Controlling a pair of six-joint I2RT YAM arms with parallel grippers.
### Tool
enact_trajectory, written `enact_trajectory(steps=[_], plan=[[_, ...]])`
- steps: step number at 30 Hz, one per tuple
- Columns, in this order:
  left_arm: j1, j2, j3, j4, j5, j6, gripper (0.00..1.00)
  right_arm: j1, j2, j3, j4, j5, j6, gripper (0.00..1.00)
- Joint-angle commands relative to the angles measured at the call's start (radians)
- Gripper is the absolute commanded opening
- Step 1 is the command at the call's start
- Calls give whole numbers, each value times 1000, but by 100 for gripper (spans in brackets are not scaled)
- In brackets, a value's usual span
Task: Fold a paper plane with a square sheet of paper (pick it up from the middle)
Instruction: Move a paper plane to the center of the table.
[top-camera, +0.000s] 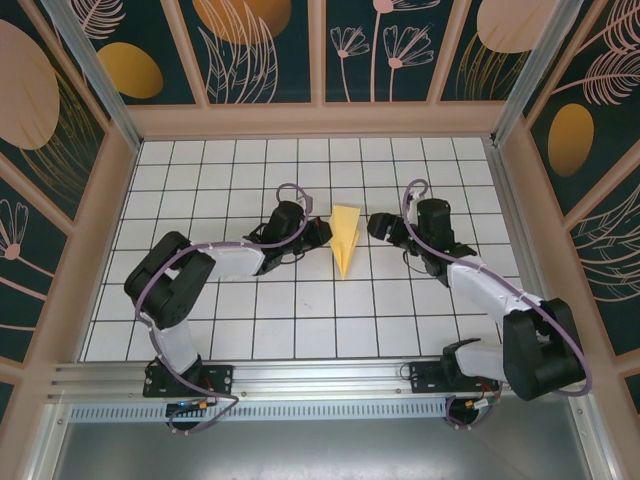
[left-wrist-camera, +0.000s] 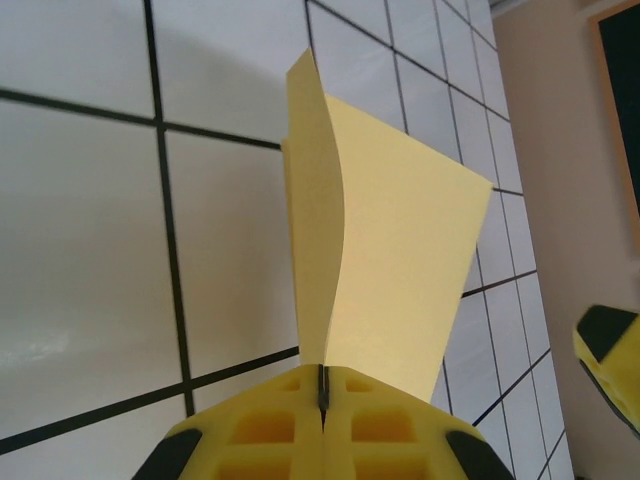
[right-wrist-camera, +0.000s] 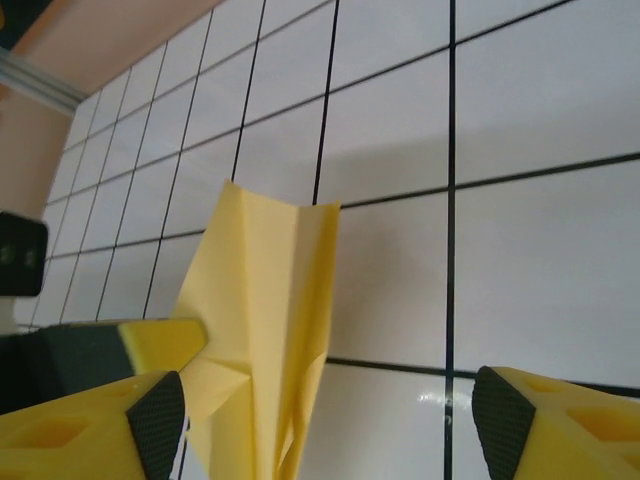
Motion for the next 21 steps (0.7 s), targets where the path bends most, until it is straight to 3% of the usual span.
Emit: enact_trajectory(steps=[1,9,14,21], plan=[[13,41,-12,139,93,-49,0,51,19,-2,-47,-25,16,73],[38,94,-50,185,109,-83,0,185,155,72,-119,93,82,60],[43,114,-58,193,115,-93,0,245,223,89,-114,100,125,57],[47,121,-66,199,120,-94,0,271,271,109,-103,78,133,44]])
